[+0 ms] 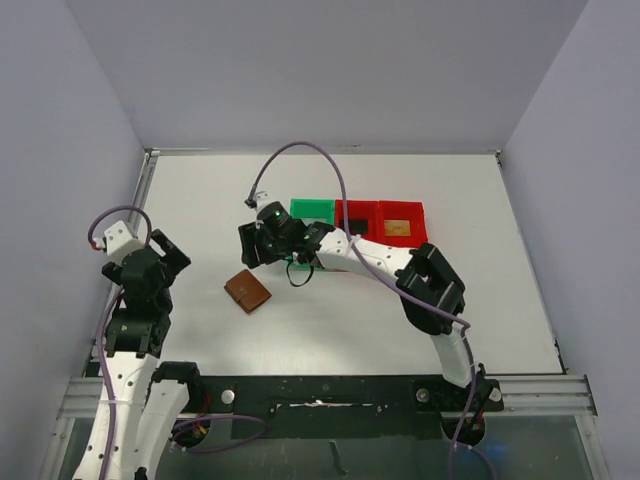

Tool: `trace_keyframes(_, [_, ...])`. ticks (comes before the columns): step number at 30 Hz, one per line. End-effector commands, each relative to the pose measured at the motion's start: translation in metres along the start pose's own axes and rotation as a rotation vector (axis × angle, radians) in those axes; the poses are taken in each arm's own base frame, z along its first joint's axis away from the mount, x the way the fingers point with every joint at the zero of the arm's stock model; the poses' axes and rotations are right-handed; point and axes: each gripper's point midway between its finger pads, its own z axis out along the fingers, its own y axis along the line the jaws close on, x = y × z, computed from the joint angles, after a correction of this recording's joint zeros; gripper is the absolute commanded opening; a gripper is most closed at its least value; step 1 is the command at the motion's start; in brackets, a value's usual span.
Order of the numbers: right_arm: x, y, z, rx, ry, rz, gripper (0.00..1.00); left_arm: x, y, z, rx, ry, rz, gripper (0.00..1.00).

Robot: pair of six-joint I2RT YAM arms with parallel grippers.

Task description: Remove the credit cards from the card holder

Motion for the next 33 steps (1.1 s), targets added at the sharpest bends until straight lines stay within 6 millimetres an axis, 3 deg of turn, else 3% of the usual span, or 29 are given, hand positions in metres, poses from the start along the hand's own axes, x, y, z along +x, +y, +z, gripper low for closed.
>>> trace_keyframes(1, [-0.01, 0.03, 0.016, -0.094, -0.033, 0.003, 0.56, -0.032, 0.012, -0.009, -0.058, -0.122, -0.085, 0.79])
trace_keyframes(10, [0.027, 0.017, 0.057, -0.026, 0.129, -0.012, 0.58, -0.042, 0.016, -0.017, -0.063, -0.171, -0.114, 0.79])
trace_keyframes(17, [0.062, 0.018, 0.059, -0.052, 0.219, -0.014, 0.47, -0.038, 0.006, -0.014, -0.009, -0.152, -0.099, 0.79])
trace_keyframes(19, [0.073, 0.02, 0.055, -0.051, 0.232, -0.024, 0.43, -0.037, 0.003, -0.014, 0.006, -0.145, -0.097, 0.79])
trace_keyframes(23, [0.108, 0.025, 0.043, -0.024, 0.26, -0.028, 0.26, -0.034, -0.01, -0.014, 0.077, -0.122, -0.096, 0.79])
trace_keyframes(26, [0.123, 0.025, 0.024, 0.016, 0.233, -0.001, 0.19, -0.032, -0.021, -0.015, 0.137, -0.107, -0.088, 0.79])
trace_keyframes(30, [0.155, 0.015, -0.005, 0.065, 0.23, 0.06, 0.14, -0.028, -0.028, -0.015, 0.171, -0.084, -0.078, 0.78])
trace_keyframes(33, [0.183, 0.0, -0.03, 0.138, 0.231, 0.1, 0.14, -0.006, -0.038, -0.012, 0.23, -0.009, -0.056, 0.79])
